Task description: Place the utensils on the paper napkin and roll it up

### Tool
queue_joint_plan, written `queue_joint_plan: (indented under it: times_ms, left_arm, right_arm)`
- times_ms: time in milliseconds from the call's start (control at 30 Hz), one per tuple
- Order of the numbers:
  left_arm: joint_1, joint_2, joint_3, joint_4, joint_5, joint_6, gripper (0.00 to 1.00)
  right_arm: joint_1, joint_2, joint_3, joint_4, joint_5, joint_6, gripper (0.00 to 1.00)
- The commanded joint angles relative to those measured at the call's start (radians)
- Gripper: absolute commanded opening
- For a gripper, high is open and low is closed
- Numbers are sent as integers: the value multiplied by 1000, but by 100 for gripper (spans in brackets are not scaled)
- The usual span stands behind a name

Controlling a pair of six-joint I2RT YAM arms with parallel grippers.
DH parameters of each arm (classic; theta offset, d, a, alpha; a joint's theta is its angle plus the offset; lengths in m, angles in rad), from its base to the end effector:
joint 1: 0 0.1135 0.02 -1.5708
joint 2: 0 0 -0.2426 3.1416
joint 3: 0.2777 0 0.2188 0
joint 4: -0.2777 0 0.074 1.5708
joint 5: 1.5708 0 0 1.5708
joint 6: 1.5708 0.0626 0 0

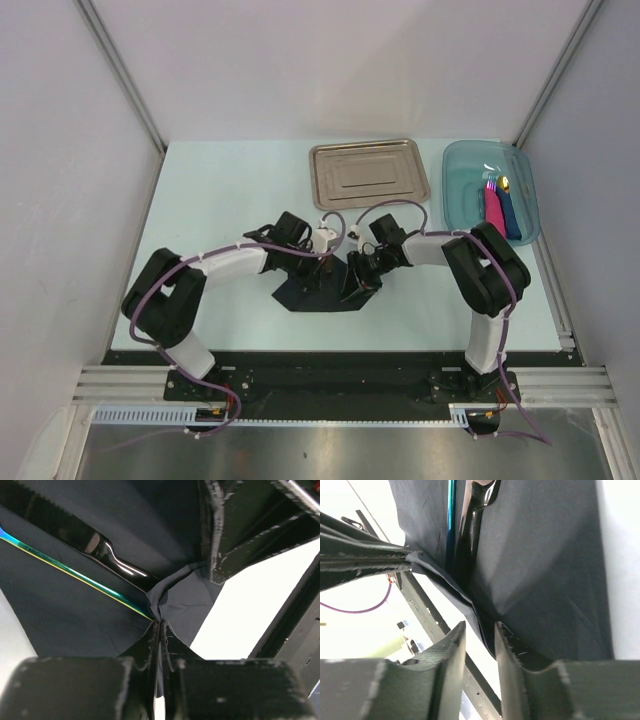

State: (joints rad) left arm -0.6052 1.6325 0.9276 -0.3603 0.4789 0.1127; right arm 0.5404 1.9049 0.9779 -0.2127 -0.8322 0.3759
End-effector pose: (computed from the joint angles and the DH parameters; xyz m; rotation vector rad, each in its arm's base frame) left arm 0.2277 -0.1926 0.1516 1.0908 2.4300 -0.7968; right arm 0.2526 0.2055 0.1049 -0.5010 2.7738 1.3836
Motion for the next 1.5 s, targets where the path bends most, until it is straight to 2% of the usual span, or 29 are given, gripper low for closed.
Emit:
queue_joint_plan:
  times_ms: [0, 133, 333, 500, 800, 867, 967, 1033, 1100, 1233, 1333, 1467]
  left_arm:
    - [15, 23, 43, 24, 27, -5, 2]
    - [30, 39, 45, 20, 12, -13, 0]
    - [44, 50, 42, 20, 9, -16, 0]
    - [45, 67, 50, 23, 17, -18, 0]
    - [53, 79, 50, 26, 21, -22, 0]
    - [59, 76, 51, 23, 23, -24, 3]
    - [85, 43, 48, 18, 36, -51, 13]
    - [113, -26, 31, 29, 90, -80, 23]
    - [117, -75, 22, 34, 134, -94, 26]
    - [119, -160, -27, 35, 249, -152, 26]
    - [119, -149, -73, 81, 326, -234, 25]
    - [125, -90, -134, 236, 423, -349, 24]
  right_arm:
    - [-17, -64, 47, -57, 16, -31, 38]
    - [-39, -102, 48, -73, 19, -31, 39]
    - [-22, -127, 44, -27, -18, 41, 30]
    - [27, -98, 35, 13, -18, 69, 26]
    - [32, 5, 47, 32, 18, 64, 20]
    - [35, 20, 48, 21, 39, 58, 19]
    - [35, 39, 53, 6, 62, 47, 18]
    - [35, 45, 53, 1, 68, 44, 17]
    - [33, 52, 50, -2, 77, 43, 17]
    - [32, 52, 50, -2, 91, 41, 16]
    - [30, 43, 47, -5, 100, 44, 16]
    - [29, 40, 45, -5, 94, 44, 16]
